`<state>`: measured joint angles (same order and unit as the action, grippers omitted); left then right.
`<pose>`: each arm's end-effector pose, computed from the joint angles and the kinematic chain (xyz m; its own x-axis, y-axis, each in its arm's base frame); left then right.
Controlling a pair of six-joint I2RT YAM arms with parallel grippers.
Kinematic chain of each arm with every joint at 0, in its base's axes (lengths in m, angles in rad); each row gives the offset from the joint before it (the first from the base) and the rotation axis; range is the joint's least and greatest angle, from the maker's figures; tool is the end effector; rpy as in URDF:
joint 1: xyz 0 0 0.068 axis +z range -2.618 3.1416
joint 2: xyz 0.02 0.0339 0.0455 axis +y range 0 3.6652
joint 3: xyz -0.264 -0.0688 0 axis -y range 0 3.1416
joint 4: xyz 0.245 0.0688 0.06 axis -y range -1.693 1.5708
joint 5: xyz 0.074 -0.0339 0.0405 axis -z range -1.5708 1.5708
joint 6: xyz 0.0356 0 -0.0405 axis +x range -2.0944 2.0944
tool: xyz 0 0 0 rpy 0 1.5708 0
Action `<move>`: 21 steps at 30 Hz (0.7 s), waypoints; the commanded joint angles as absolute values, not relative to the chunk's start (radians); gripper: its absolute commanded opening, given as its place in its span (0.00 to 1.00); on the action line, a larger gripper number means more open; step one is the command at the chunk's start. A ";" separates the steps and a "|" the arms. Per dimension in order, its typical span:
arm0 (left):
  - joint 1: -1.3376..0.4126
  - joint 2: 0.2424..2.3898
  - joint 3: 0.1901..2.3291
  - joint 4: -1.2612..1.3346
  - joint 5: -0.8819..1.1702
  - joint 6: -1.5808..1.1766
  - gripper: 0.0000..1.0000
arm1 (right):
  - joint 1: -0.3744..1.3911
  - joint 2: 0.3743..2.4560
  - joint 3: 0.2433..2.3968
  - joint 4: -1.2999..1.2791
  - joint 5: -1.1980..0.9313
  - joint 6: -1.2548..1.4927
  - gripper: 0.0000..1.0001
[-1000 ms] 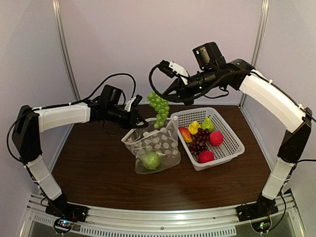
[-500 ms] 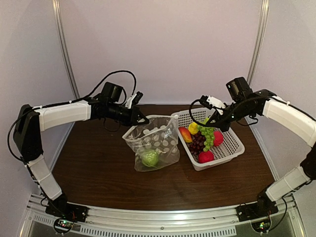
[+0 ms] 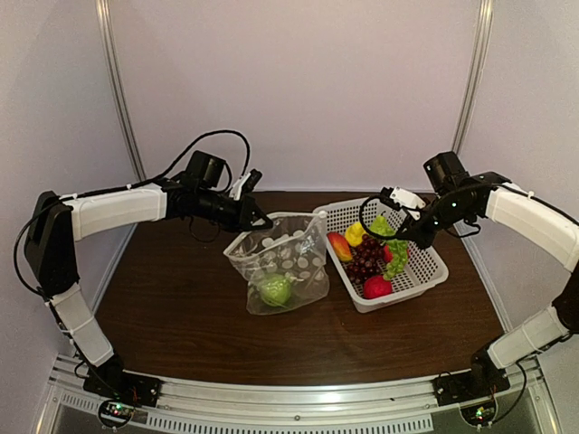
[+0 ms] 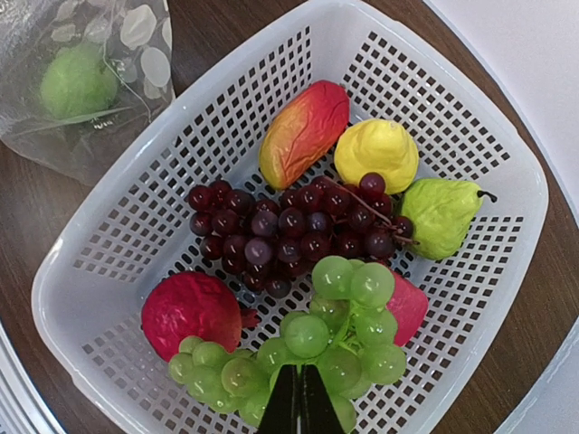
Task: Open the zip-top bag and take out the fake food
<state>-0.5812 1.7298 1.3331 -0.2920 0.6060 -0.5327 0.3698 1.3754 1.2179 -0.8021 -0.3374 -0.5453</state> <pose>0.3154 -0.2314 0.2692 -0.8734 0.0743 -0.4813 0.4356 0.5610 -0.7039 0.2585 0.1129 0.3052 -0.3841 -0.6738 -0.6312 -0.8391 0.5400 -0.0659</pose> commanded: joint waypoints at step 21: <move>-0.574 1.703 1.359 -0.326 0.668 -0.459 0.00 | 0.540 1.565 1.555 -0.940 -0.404 -0.570 0.46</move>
<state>-0.5812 1.7294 1.3334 -0.3168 0.6407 -0.4767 0.4503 1.5116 1.4559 -0.9386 -0.3454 -0.5724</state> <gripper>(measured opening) 0.015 0.465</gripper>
